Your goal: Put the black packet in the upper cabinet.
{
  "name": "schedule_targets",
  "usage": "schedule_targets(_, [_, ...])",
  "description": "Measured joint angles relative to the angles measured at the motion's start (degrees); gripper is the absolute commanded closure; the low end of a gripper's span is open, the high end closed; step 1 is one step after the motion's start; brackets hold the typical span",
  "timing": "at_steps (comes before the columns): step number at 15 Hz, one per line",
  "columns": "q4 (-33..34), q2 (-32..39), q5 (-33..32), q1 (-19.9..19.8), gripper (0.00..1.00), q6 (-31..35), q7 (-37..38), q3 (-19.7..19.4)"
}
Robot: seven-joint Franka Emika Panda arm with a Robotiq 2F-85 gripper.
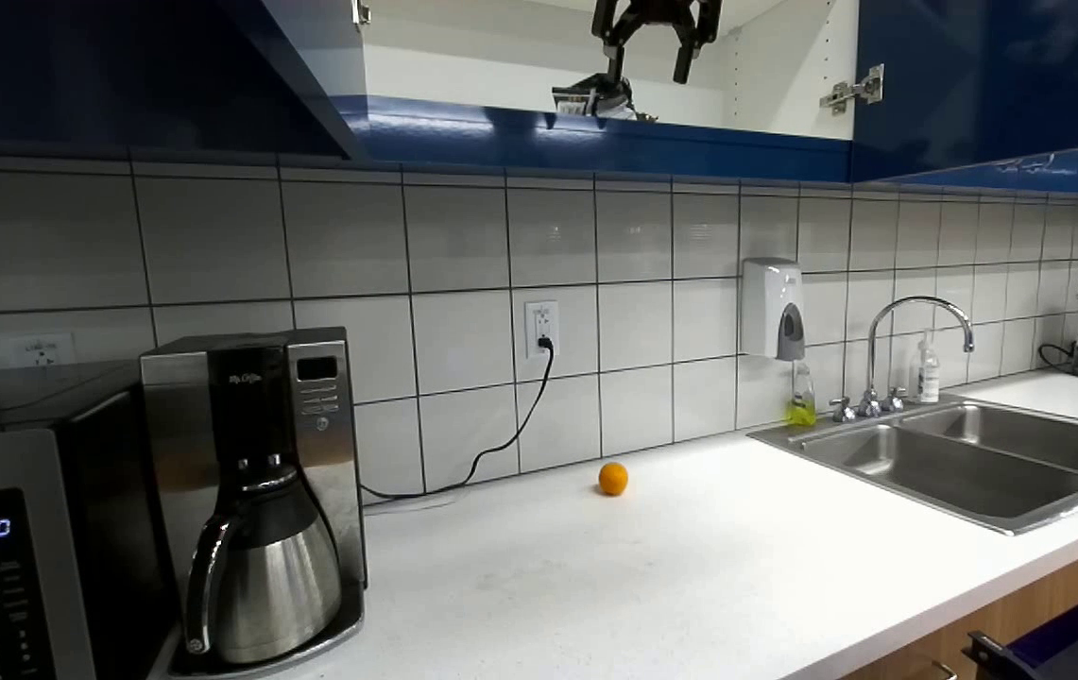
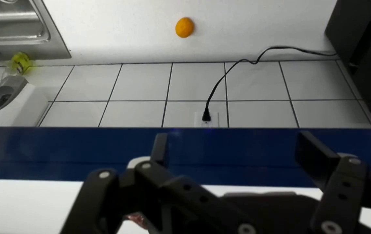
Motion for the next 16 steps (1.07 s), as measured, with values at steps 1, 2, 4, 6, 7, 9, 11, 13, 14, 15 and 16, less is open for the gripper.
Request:
schedule_targets(1, [-1.61,-0.71,0.65,0.0,0.0,0.0,0.0,0.0])
schedule_targets(2, [-3.31,-1.4,1.33,0.0,0.0,0.04,0.0,0.0])
schedule_targets(4, [-6.82,-2.55,2.95,0.0,0.0,0.16,0.0,-0.08])
schedule_targets(6, [-10.31,-3.45,4.93,0.0,0.0,0.28,0.0,-0.27])
schedule_targets(7, [-12.02,-3.81,5.93,0.0,0.0,0.44,0.0,-0.38])
schedule_targets(9, [-15.37,-4.33,7.83,0.0,0.0,0.68,0.0,-0.51])
schedule_targets(11, [-18.71,-4.68,9.73,0.0,0.0,1.16,-0.01,-0.62])
schedule_targets(13, [-21.94,-4.88,11.59,0.0,0.0,1.7,-0.17,-0.71])
schedule_targets(14, [-23.53,-4.95,12.66,0.0,0.0,1.87,-0.29,-0.8])
schedule_targets(15, [-24.99,-5.0,13.64,0.0,0.0,2.05,-0.38,-0.93])
schedule_targets(16, [-26.3,-5.04,14.47,0.0,0.0,2.15,-0.49,-1.09])
